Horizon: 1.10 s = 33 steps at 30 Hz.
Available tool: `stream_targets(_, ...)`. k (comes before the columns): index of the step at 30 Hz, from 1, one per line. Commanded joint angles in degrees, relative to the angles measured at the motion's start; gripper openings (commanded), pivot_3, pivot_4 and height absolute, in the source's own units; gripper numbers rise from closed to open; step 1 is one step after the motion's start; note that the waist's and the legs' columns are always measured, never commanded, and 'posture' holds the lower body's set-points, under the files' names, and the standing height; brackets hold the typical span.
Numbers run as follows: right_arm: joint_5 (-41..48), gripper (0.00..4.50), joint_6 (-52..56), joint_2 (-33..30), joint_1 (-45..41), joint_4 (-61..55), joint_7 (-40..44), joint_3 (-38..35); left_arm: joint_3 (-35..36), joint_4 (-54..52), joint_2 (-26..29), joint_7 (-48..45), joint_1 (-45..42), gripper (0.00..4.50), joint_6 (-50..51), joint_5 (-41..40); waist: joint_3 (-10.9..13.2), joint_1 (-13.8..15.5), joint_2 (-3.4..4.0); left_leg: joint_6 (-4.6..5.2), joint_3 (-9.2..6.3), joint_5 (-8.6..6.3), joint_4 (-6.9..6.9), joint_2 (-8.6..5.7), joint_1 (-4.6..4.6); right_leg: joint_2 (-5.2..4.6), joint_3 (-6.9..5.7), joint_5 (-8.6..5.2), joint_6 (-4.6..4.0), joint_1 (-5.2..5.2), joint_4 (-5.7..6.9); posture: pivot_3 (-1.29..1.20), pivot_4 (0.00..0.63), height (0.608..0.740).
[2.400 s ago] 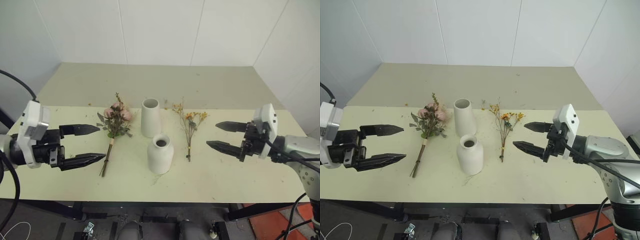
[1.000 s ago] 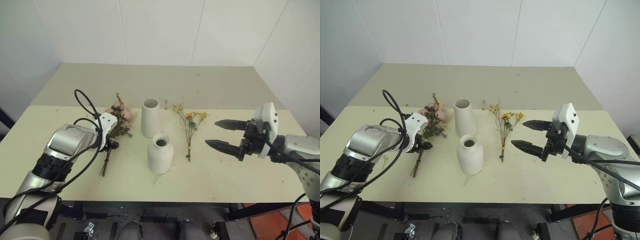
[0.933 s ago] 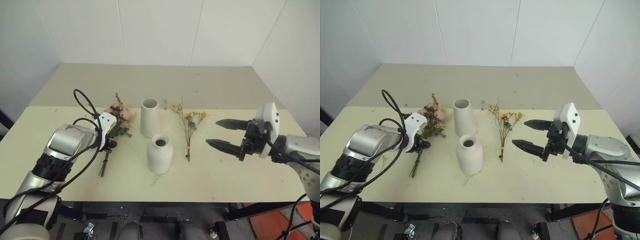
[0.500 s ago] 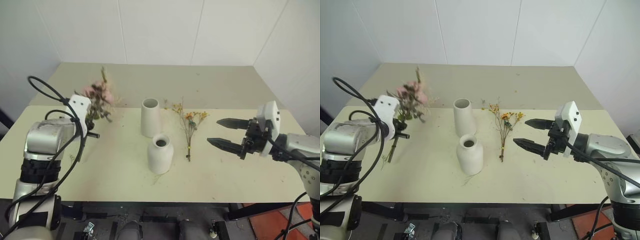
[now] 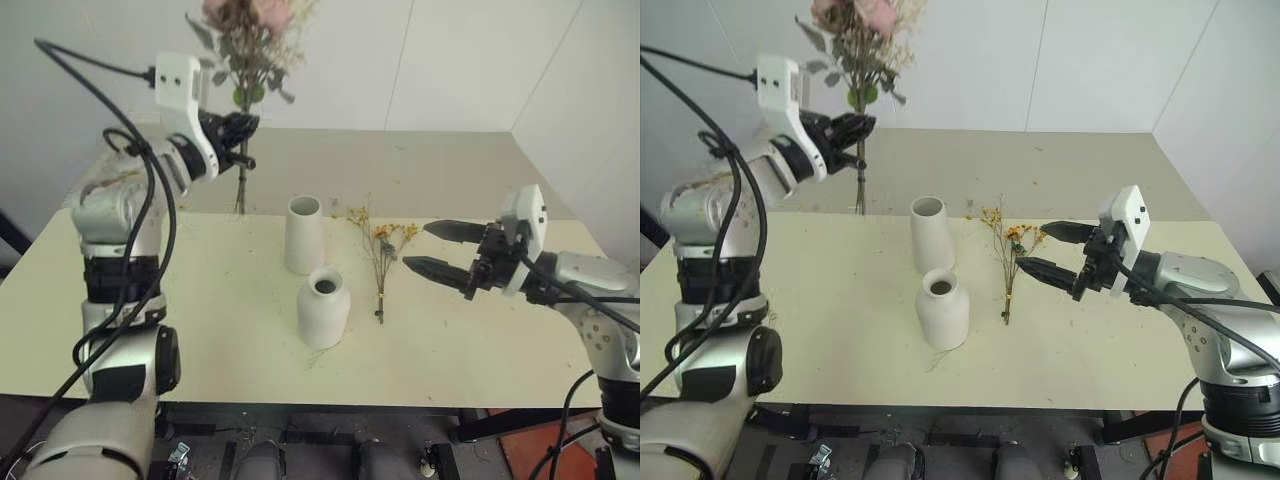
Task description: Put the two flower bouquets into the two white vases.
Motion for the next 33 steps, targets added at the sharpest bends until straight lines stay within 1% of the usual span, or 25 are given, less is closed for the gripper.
stream_targets(1, 2.8, 4.50, 1.5, -1.9, 0.3, -3.2, -0.6, -4.7, -1.2, 3.6, -1.1, -2.9, -4.5, 0.12, -5.0, -0.2, 0.0, -0.2, 0.00, 0.00, 0.00, 0.00, 0.00, 0.00, 0.00, 0.00, 0.00, 0.00, 0.00, 0.00, 0.00, 0.00, 0.150, 0.740)
stream_targets(4, 3.8, 4.50, 2.3, -3.2, 1.7, -4.6, -0.4, -6.3, -1.8, 6.3, -2.6, -5.1, -6.4, 0.12, -6.7, -0.8, 0.0, -0.4, 0.00, 0.00, 0.00, 0.00, 0.00, 0.00, 0.00, 0.00, 0.00, 0.00, 0.00, 0.00, 0.01, 0.00, 0.150, 0.740)
stream_targets(9, 5.2, 4.50, 3.3, -4.9, 3.3, -6.3, -0.7, -8.2, -2.9, 8.9, -4.9, -7.4, -6.5, 0.12, -9.2, -0.6, 0.0, -0.5, 0.00, 0.00, 0.01, 0.00, 0.01, 0.01, 0.04, 0.01, 0.03, 0.00, 0.00, 0.00, 0.04, 0.00, 0.150, 0.740)
stream_targets(17, 6.0, 4.50, 3.2, -5.4, 4.9, -7.7, -1.5, -9.2, -3.0, 12.7, -7.4, -8.1, -6.1, 0.12, -14.2, -0.1, 0.0, -0.4, 0.00, 0.00, 0.01, 0.00, 0.01, 0.00, 0.01, 0.01, 0.02, -0.01, 0.01, 0.00, 0.01, 0.00, 0.150, 0.740)
stream_targets(21, 6.2, 4.50, 3.2, -5.2, 5.3, -8.2, -1.7, -9.6, -2.7, 13.6, -9.7, -7.7, -3.5, 0.12, -22.4, 0.9, 0.0, -0.3, 0.00, 0.00, 0.01, 0.00, 0.01, 0.00, 0.01, 0.01, 0.02, 0.00, 0.01, 0.01, 0.00, 0.00, 0.150, 0.740)
stream_targets(24, 6.4, 4.50, 3.2, -5.2, 5.8, -8.6, -1.9, -10.0, -2.6, 14.3, -11.3, -7.0, -1.5, 0.12, -26.7, 1.6, 0.0, -0.3, 0.00, 0.00, 0.01, 0.00, 0.01, 0.00, 0.02, 0.01, 0.03, 0.00, 0.01, 0.02, 0.01, 0.00, 0.150, 0.740)
stream_targets(33, 7.7, 4.50, 3.1, -5.3, 6.9, -9.4, -3.1, -10.4, -3.8, 11.1, -12.6, -6.7, 4.6, 0.12, -30.8, 3.1, 0.0, -0.3, 0.00, 0.00, 0.01, 0.00, 0.01, 0.00, 0.04, 0.01, 0.04, 0.00, 0.01, 0.03, 0.01, 0.00, 0.150, 0.740)
